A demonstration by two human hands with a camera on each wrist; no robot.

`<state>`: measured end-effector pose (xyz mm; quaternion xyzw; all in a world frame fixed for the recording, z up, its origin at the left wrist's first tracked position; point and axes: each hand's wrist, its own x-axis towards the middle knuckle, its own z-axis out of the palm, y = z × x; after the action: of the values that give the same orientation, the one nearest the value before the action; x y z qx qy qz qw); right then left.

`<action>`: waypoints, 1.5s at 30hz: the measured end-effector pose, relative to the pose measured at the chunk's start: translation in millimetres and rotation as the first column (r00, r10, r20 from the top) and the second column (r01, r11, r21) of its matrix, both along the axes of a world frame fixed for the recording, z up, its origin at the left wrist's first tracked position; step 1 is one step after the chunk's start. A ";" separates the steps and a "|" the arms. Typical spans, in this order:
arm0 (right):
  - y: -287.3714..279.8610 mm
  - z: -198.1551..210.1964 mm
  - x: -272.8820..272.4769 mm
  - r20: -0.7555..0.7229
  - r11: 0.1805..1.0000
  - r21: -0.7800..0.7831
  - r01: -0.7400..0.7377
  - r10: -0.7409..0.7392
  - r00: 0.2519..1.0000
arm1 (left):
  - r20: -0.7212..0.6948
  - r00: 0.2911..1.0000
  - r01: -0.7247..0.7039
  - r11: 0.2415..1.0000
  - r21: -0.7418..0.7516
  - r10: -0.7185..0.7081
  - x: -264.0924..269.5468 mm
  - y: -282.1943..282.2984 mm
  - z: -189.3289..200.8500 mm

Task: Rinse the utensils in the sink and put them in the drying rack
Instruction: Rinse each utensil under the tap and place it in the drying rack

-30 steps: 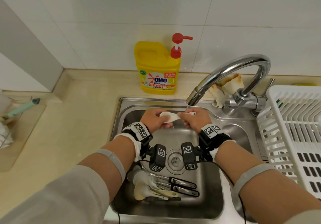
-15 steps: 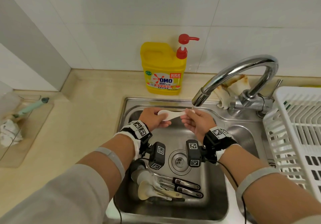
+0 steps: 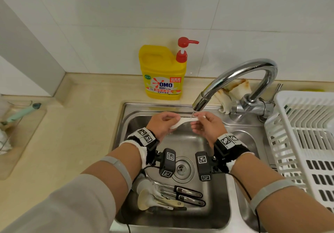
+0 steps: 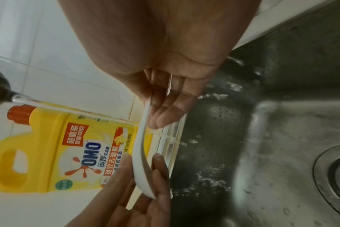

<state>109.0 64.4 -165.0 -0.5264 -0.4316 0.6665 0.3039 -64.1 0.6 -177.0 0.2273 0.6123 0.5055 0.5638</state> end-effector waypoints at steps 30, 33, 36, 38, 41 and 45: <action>1.9 0.3 22.5 -0.197 0.945 -0.205 0.256 -0.296 0.935 | 0.384 0.923 -0.002 1.000 -0.031 0.014 25.8 15.0 12.7; 3.1 1.1 27.3 -0.191 0.941 -0.219 0.258 -0.301 0.934 | 0.382 0.924 0.002 1.000 -0.017 0.004 33.8 18.0 15.8; 2.7 -1.1 30.1 -0.178 0.939 -0.222 0.265 -0.306 0.935 | 0.376 0.927 0.001 1.000 -0.024 0.008 36.0 20.0 17.1; 2.2 -5.7 33.0 -0.159 0.943 -0.210 0.257 -0.292 0.943 | 0.364 0.931 0.000 0.999 -0.038 0.014 34.7 21.0 18.2; 2.6 -15.1 36.5 -0.113 0.953 -0.178 0.245 -0.267 0.957 | 0.352 0.936 -0.012 0.999 -0.051 0.029 30.7 22.0 18.1; 3.1 -14.9 32.9 -0.075 0.971 -0.130 0.200 -0.211 0.975 | 0.366 0.930 -0.026 0.999 -0.046 0.041 29.8 20.6 18.9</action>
<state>141.9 67.5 -179.9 -0.5560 -0.3192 0.6791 0.3575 -34.3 21.2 -158.1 0.1070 0.5102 0.5360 0.6640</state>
